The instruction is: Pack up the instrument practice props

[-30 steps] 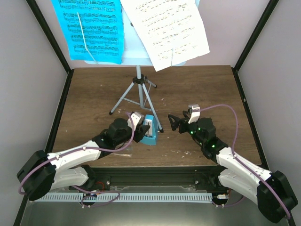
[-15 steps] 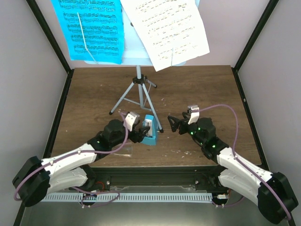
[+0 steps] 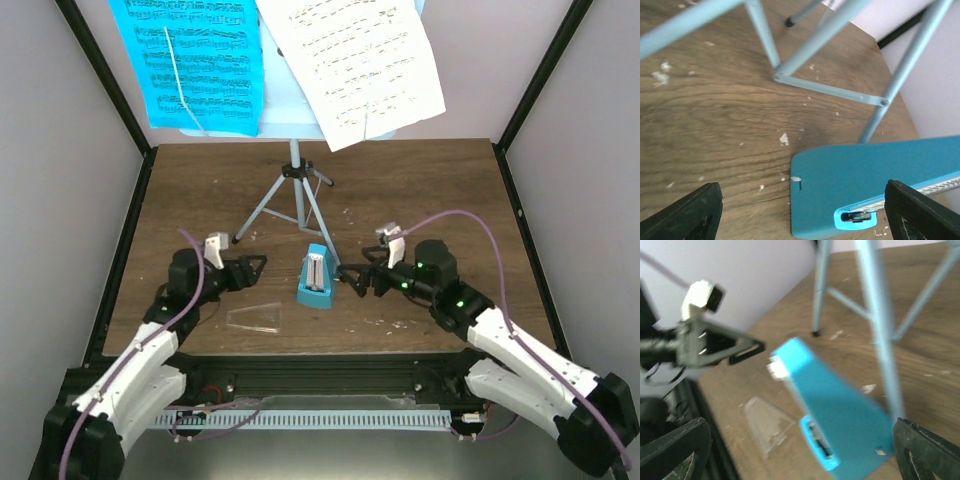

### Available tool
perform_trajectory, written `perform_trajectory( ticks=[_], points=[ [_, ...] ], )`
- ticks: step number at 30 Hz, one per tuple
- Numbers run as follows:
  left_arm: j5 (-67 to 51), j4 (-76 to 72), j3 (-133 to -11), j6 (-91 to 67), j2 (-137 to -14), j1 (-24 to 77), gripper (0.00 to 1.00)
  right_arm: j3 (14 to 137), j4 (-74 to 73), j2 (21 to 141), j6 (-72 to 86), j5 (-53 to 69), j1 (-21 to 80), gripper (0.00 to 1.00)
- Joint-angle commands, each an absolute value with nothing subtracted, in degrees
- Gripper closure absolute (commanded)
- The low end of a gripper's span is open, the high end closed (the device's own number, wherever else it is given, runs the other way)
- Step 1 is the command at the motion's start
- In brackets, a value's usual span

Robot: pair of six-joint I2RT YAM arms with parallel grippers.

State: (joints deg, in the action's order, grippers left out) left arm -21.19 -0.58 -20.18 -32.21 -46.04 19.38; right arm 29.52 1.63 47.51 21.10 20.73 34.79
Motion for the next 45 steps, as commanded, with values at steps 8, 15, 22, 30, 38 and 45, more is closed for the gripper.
perform_trajectory(
  ticks=[8, 15, 22, 30, 38, 45],
  points=[
    [-30.34, 19.91, -31.01, -26.35, -44.41, -1.81, 0.07, 57.41, -14.89, 63.29, 14.02, 25.67, 52.20, 0.00],
    [-18.69, 34.67, -52.10, -13.51, -47.28, -4.04, 0.02, 72.22, -22.95, 83.10, 10.17, 34.11, 56.58, 0.00],
    [-2.17, 30.22, -46.42, -10.05, -43.89, -3.87, 0.01, 76.17, -23.25, 95.64, 5.58, 22.76, 61.33, 0.00],
    [-0.53, 30.27, -45.83, -9.18, -43.20, -3.78, 0.01, 83.39, -24.41, 109.11, 0.12, 16.41, 65.04, 0.00],
    [2.28, 31.04, -45.75, -9.72, -42.87, -3.39, 0.01, 90.67, -25.52, 119.20, -5.96, 14.15, 66.20, 0.00],
    [2.07, 30.89, -45.63, -9.63, -43.15, -2.52, 0.01, 97.47, -29.66, 126.29, -11.01, 13.26, 67.95, 0.00]
  ],
)
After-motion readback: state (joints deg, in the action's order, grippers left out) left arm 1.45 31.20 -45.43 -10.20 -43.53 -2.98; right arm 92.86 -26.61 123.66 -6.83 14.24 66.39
